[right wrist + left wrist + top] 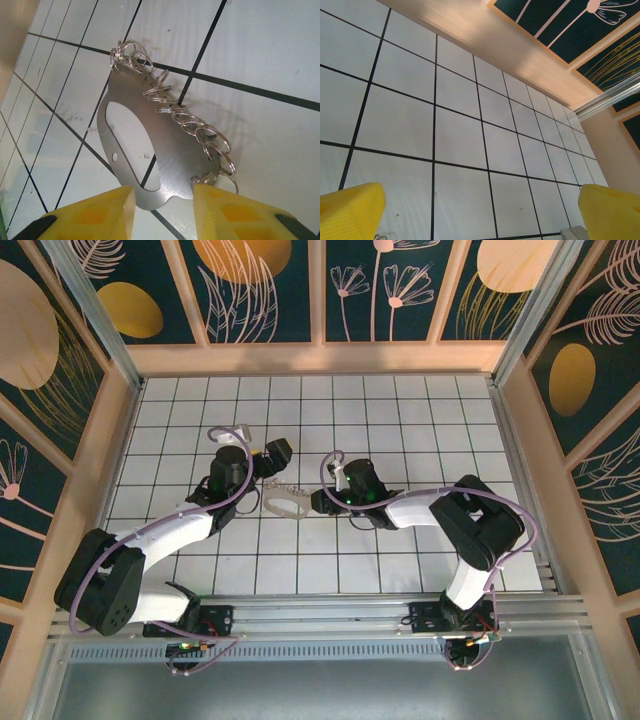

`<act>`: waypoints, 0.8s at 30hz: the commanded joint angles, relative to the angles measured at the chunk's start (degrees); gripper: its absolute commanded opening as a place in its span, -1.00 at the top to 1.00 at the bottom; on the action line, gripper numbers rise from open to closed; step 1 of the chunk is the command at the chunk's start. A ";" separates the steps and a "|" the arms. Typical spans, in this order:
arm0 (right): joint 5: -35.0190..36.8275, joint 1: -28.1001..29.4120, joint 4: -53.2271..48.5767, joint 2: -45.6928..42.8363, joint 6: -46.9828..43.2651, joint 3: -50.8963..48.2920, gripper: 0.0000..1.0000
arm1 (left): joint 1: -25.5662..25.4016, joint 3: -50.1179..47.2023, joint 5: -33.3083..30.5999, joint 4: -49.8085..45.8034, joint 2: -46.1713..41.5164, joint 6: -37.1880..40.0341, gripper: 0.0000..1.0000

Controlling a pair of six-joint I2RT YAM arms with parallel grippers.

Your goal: Put the keys on the keyring

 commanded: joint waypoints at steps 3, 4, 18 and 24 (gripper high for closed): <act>0.56 0.12 -1.08 -0.20 -1.43 0.73 0.30 | -0.16 0.10 0.70 2.33 0.62 -0.53 -0.97; 0.65 0.19 -1.08 -0.19 -1.43 0.65 0.30 | -0.16 0.04 0.70 2.32 0.67 -0.58 -0.97; 2.54 0.82 -2.70 3.29 -2.48 2.55 0.44 | -0.18 -0.17 1.14 2.86 0.89 -0.75 -0.97; 2.67 0.91 -2.93 3.50 -2.83 2.75 0.46 | -0.16 -0.20 1.21 3.10 1.00 -0.84 -0.97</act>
